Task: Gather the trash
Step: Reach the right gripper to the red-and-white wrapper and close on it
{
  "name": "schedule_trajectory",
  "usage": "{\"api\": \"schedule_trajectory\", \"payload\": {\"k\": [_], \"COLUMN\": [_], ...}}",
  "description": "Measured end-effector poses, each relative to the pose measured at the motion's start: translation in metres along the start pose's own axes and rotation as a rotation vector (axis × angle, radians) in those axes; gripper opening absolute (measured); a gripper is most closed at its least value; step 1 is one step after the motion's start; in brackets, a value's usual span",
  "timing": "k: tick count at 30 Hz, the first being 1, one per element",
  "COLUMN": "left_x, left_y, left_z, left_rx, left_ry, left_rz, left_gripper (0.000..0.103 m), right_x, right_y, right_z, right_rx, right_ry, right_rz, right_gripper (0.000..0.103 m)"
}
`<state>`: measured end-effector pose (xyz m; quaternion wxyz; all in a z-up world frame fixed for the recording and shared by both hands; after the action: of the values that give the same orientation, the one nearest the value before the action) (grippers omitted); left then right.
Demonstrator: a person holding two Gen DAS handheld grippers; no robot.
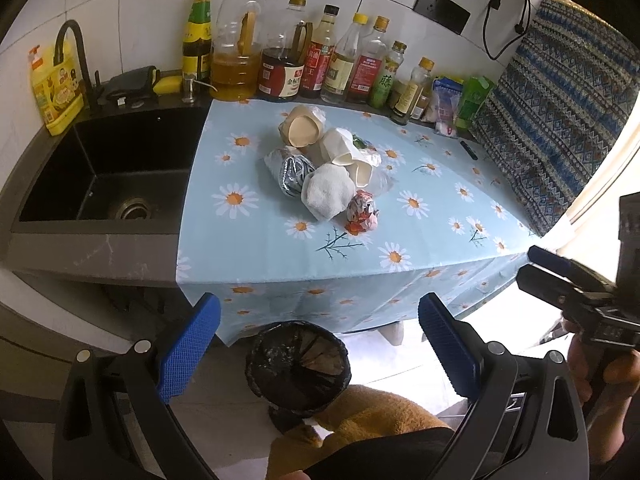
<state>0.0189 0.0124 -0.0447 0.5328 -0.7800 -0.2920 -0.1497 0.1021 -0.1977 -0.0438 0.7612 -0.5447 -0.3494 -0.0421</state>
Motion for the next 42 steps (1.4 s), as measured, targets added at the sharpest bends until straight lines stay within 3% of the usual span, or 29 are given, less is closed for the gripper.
{"api": "schedule_trajectory", "payload": {"k": [10,18,21,24,30,36,39,42], "left_x": [0.006,0.011,0.013,0.013,0.014,0.017,0.021,0.025], "left_y": [0.024,0.040,0.048,0.057,0.070,0.078,0.078,0.079], "left_z": [0.018,0.034,0.040,0.044,0.049,0.050,0.050,0.051], "left_rx": [-0.040,-0.018,-0.001,0.019,0.061,0.098,0.102,0.105], "left_ry": [-0.135,-0.251,-0.301,-0.341,-0.402,-0.431,-0.441,-0.447], "left_rz": [0.012,0.019,0.031,0.041,0.070,0.093,0.086,0.083], "left_gripper": [0.096,0.096,0.096,0.096,0.096,0.096,0.096,0.096], "right_x": [0.014,0.040,0.045,0.052,0.066,0.066,0.067,0.069], "right_y": [0.040,0.110,0.142,0.169,0.203,0.232,0.240,0.240], "right_z": [-0.015,-0.011,-0.008,-0.004,0.002,0.003,0.002,0.000], "right_rx": [0.096,0.212,0.249,0.239,0.232,0.258,0.260,0.268], "right_ry": [0.010,-0.050,-0.085,-0.126,-0.173,-0.189,-0.198,-0.194], "right_rz": [0.078,0.172,0.214,0.245,0.258,0.342,0.354,0.359], "right_gripper": [0.099,0.099,0.091,0.085,0.083,0.060,0.041,0.038]}}
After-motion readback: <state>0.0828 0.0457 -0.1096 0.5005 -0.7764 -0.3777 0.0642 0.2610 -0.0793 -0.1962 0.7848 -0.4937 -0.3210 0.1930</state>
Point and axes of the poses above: each gripper's, at about its wrist camera, not at the fingertips, and y roughly the way its jaws point, z to its left, x to its top, the point moved 4 cm from there along y, roughly the way its jaws point, and after that the axes turned 10 degrees about -x, right-handed, at the moved point
